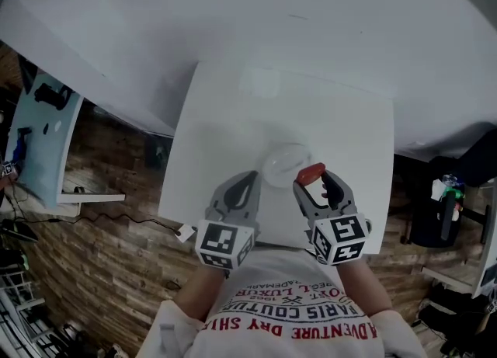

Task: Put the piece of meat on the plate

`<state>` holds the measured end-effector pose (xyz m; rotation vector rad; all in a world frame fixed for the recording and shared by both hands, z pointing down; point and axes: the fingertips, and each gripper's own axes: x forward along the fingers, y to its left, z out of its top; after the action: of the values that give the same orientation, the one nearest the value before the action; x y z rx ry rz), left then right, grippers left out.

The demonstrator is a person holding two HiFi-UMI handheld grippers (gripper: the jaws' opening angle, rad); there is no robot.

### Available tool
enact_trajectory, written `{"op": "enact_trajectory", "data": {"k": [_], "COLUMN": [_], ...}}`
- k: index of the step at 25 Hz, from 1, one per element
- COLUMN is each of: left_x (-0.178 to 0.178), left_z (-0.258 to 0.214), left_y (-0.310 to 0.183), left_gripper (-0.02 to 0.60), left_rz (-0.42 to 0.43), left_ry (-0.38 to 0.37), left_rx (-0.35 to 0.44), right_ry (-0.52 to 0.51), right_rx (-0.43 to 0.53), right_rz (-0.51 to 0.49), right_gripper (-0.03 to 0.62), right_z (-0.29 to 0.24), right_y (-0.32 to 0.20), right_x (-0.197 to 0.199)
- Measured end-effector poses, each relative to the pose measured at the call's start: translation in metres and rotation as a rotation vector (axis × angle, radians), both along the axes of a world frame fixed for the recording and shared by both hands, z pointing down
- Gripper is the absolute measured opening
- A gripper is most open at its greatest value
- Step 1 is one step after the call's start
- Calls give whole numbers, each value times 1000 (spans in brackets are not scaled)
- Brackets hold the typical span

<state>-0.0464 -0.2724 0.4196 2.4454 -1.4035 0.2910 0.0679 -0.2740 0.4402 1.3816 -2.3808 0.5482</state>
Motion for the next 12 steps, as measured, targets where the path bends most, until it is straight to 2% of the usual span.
{"op": "enact_trajectory", "data": {"k": [3,12], "left_x": [-6,-12], "left_z": [16,70], "left_y": [-17,-44], "left_gripper": [6,6], "left_rz": [30,83], "left_ry": [0,11], "left_rx": [-40,-156], "right_ry": [35,187], "right_rx": [-48,-287], "right_rz": [26,40], "right_gripper": [278,278], "right_z": [23,124], "right_y": [-14,-35], "right_x": [-7,-16]}}
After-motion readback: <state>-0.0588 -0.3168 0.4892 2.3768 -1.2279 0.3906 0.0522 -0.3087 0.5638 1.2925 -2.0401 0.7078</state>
